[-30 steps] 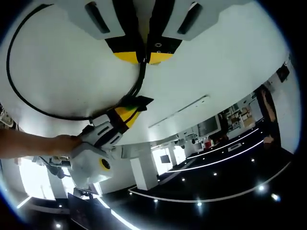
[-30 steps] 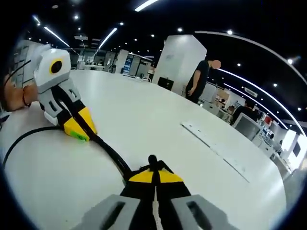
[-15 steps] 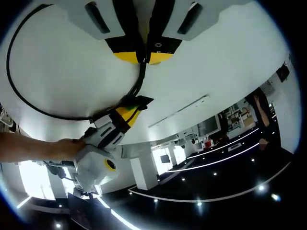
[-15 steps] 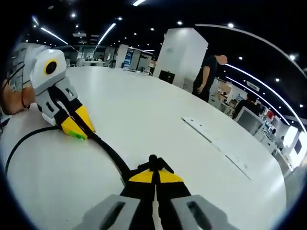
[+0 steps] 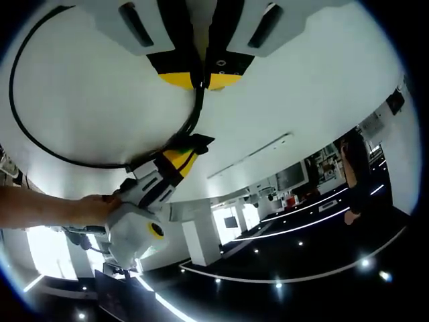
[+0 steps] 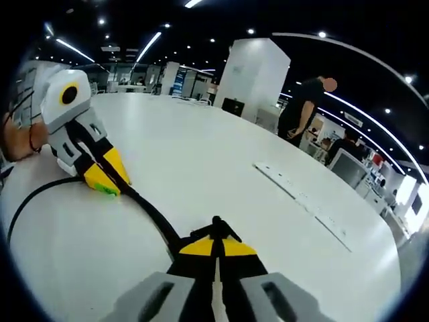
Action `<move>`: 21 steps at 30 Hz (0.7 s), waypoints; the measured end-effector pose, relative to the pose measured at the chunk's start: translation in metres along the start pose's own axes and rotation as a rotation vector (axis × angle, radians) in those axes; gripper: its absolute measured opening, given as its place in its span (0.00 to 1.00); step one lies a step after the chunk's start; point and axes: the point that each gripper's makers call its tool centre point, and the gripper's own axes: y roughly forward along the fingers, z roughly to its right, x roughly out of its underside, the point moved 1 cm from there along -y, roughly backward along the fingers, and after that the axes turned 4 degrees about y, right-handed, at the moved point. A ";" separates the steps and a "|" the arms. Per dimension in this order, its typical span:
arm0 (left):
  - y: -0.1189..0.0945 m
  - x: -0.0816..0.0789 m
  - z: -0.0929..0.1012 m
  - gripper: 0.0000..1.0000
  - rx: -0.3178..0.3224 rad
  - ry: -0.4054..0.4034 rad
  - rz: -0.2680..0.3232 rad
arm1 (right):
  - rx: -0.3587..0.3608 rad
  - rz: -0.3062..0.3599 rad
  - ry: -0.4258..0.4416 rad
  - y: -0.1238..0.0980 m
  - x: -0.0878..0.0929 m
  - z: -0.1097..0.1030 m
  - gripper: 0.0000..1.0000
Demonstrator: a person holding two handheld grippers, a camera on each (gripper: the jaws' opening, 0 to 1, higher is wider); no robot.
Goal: Find the charging cable on the desk, coil it up and secure with Velcro.
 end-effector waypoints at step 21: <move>0.000 0.001 -0.001 0.06 0.000 0.000 0.001 | 0.058 -0.004 -0.011 0.003 0.002 0.011 0.05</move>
